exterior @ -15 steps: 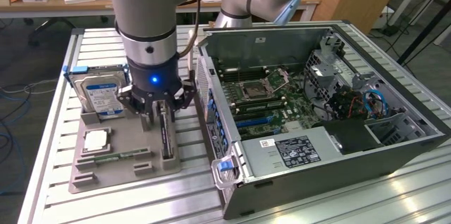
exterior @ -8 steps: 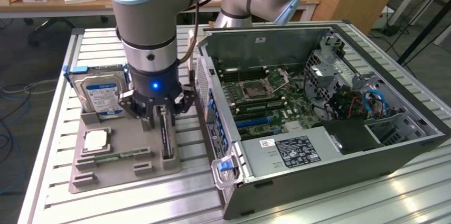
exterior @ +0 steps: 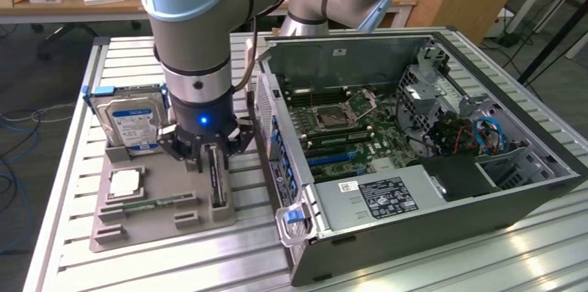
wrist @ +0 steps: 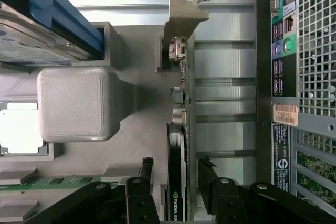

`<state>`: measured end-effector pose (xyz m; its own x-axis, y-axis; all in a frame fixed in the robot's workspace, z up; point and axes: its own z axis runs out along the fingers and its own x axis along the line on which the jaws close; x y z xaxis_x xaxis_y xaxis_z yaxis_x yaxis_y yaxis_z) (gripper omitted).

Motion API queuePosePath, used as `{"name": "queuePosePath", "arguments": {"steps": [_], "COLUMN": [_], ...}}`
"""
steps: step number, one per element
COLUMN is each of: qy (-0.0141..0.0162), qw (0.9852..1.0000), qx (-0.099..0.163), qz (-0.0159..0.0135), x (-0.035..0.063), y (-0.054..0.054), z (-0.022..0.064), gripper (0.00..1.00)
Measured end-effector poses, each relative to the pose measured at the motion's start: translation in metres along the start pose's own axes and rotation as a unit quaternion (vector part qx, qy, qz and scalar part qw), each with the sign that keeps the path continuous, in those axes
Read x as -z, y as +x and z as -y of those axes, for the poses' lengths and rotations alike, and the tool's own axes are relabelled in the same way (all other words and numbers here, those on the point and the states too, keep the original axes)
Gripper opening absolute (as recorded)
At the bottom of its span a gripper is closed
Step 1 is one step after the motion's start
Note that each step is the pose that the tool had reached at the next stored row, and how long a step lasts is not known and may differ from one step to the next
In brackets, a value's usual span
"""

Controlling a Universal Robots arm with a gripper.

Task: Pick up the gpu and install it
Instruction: 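Pick up the gpu and move the gpu toward the slot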

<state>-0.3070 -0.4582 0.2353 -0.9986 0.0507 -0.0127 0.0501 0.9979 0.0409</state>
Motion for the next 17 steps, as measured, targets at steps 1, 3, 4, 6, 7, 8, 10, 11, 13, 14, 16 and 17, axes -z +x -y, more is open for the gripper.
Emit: {"name": "queuePosePath", "arguments": {"steps": [1, 3, 4, 6, 7, 8, 10, 11, 13, 14, 16, 17], "qy": [0.0, 0.0, 0.0, 0.0002, 0.0002, 0.0001, 0.0001, 0.0001, 0.0001, 0.0001, 0.0001, 0.0001], "qw": [1.0, 1.0, 1.0, 1.0, 1.0, 1.0, 1.0, 1.0, 1.0, 1.0, 1.0, 1.0], "qx": [0.0, 0.0, 0.0, 0.0, 0.0, 0.0, 0.0, 0.0, 0.0, 0.0, 0.0, 0.0], "qz": [0.0, 0.0, 0.0, -0.0001, -0.0001, 0.0, 0.0, 0.0, 0.0, 0.0, 0.0, 0.0], "x": [-0.0011, -0.0028, -0.0033, -0.0034, -0.0034, -0.0035, -0.0036, -0.0036, -0.0036, -0.0036, -0.0036, -0.0036], "y": [0.0, 0.0, 0.0001, 0.0001, 0.0001, 0.0001, 0.0001, 0.0001, 0.0001, 0.0001, 0.0001, 0.0], "z": [0.0, 0.0001, 0.0002, 0.0002, 0.0002, 0.0001, 0.0001, 0.0001, 0.0001, 0.0001, 0.0001, 0.0001], "gripper": [0.47, 0.47, 0.47, 0.47, 0.47, 0.47, 0.47, 0.46, 0.4, 0.4, 0.33, 0.33]}}
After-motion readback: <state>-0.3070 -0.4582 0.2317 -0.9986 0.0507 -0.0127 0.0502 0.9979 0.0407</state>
